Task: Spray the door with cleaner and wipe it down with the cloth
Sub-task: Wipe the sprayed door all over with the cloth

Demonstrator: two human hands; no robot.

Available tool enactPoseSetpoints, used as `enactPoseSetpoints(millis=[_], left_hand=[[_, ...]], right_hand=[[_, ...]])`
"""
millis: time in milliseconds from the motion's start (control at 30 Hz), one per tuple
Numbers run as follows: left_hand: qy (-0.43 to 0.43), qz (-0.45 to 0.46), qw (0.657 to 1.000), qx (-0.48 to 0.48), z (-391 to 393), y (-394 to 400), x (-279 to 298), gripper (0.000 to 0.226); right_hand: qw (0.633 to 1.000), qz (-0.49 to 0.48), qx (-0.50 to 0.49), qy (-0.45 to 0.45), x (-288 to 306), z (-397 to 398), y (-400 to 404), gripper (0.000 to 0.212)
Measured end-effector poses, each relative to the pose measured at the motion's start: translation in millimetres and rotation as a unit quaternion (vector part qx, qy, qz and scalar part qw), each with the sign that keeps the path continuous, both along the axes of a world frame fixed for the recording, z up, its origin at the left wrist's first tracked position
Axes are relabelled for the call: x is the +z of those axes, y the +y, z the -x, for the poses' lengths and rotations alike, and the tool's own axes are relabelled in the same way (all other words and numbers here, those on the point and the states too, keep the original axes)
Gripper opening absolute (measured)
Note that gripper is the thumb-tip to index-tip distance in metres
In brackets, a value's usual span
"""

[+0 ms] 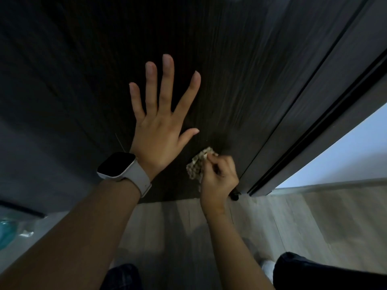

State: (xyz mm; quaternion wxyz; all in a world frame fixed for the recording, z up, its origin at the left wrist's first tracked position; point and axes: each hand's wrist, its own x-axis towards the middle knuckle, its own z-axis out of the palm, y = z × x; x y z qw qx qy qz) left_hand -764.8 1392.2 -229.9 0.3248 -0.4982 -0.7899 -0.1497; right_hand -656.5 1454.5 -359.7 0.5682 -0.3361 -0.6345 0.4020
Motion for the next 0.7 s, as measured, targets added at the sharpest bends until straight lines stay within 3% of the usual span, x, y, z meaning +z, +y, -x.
enactPoseSetpoints(millis=[100, 167, 333, 433, 533, 633, 700], left_hand=[[0.001, 0.009, 1.0, 0.009, 1, 1, 0, 0.112], [-0.009, 0.009, 1.0, 0.011, 2, 1, -1, 0.112], [-0.008, 0.001, 1.0, 0.005, 1, 0, 0, 0.116], [-0.005, 0.002, 1.0, 0.012, 0, 0, -1, 0.116], [-0.004, 0.003, 1.0, 0.019, 1, 1, 0, 0.115], [0.004, -0.002, 1.0, 0.017, 0, 0, 0, 0.116], [0.007, -0.005, 1.0, 0.016, -1, 0, 2, 0.116]], right_hand=[[0.996, -0.071, -0.03, 0.053, 22, 7, 9, 0.011], [0.998, -0.053, -0.021, 0.037, 10, 5, 5, 0.012], [0.982, 0.171, 0.021, -0.081, -65, -10, -3, 0.024], [0.95, 0.285, -0.026, -0.121, -88, -18, -1, 0.024], [0.906, 0.417, -0.076, 0.0, -86, -19, 0, 0.013], [0.809, 0.558, -0.046, 0.179, -73, -9, -6, 0.024], [0.749, 0.613, -0.038, 0.248, -61, 5, -11, 0.031]])
